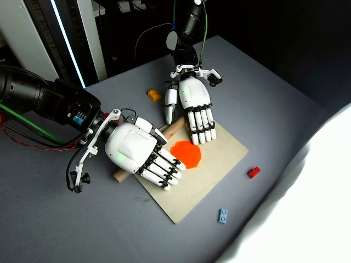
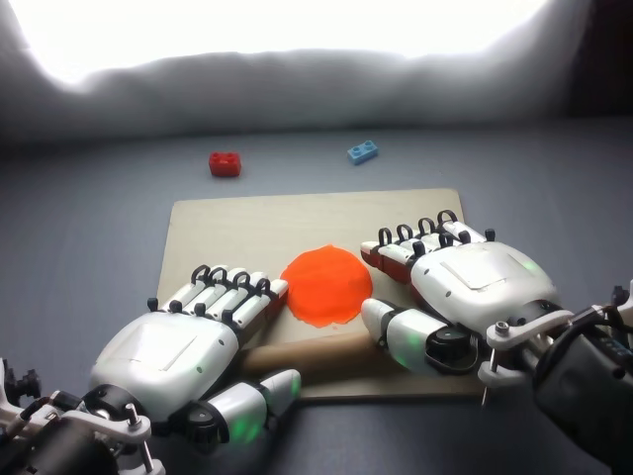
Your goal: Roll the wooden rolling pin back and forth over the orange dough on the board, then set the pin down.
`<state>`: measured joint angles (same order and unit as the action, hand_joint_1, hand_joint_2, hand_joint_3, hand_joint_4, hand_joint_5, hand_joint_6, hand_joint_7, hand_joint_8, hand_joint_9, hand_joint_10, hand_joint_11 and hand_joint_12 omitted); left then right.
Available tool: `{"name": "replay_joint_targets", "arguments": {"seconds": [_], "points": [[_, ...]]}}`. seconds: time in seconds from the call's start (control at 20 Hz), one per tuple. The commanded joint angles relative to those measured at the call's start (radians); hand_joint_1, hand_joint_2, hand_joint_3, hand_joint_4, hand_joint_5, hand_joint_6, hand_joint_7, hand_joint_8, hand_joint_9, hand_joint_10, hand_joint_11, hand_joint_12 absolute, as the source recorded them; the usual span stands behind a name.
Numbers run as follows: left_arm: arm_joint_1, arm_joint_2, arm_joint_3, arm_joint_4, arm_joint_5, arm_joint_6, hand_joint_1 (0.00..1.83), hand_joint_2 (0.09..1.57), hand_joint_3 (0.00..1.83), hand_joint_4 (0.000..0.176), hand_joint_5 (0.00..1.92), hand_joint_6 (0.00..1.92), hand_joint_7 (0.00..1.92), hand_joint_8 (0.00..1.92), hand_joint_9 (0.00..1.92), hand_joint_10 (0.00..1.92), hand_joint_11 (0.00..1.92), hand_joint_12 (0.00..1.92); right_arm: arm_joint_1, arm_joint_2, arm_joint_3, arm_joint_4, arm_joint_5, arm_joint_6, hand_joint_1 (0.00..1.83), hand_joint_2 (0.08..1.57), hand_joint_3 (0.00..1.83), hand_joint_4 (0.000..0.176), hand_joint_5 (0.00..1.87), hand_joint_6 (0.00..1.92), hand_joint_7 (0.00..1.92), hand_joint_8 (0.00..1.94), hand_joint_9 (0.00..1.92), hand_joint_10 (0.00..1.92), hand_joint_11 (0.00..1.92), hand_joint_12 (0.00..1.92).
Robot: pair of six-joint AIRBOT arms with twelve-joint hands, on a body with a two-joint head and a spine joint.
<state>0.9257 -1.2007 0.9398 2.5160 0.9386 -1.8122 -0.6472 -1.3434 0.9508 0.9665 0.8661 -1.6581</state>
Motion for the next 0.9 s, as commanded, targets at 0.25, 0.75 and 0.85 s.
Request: {"name": "replay_joint_targets", "arguments": {"seconds": [0.25,0.75,0.85], "points": [[0.008,0.017,0.001,0.022,-0.002,-0.031,0.00,1.45,0.00,0.000,0.07,0.00,0.07,0.00,0.07,0.00,0.00,0.19,0.007,0.011,-0.036,-0.078,0.119,-0.006,0.00,1.57,0.12,0.000,0.28,0.01,0.28,0.01,0.25,0.02,0.00,0.79],[0.015,0.047,0.028,0.065,-0.022,-0.088,0.00,1.43,0.00,0.000,0.06,0.00,0.07,0.00,0.06,0.00,0.00,0.19,0.034,0.045,-0.074,-0.112,0.152,-0.013,0.00,1.57,0.10,0.000,0.27,0.01,0.27,0.01,0.22,0.01,0.00,0.72],[0.015,0.049,0.037,0.070,-0.022,-0.096,0.00,1.43,0.00,0.000,0.06,0.00,0.07,0.00,0.06,0.00,0.00,0.19,0.043,0.057,-0.084,-0.113,0.153,-0.013,0.00,1.57,0.09,0.000,0.26,0.00,0.27,0.00,0.22,0.01,0.00,0.73]]}}
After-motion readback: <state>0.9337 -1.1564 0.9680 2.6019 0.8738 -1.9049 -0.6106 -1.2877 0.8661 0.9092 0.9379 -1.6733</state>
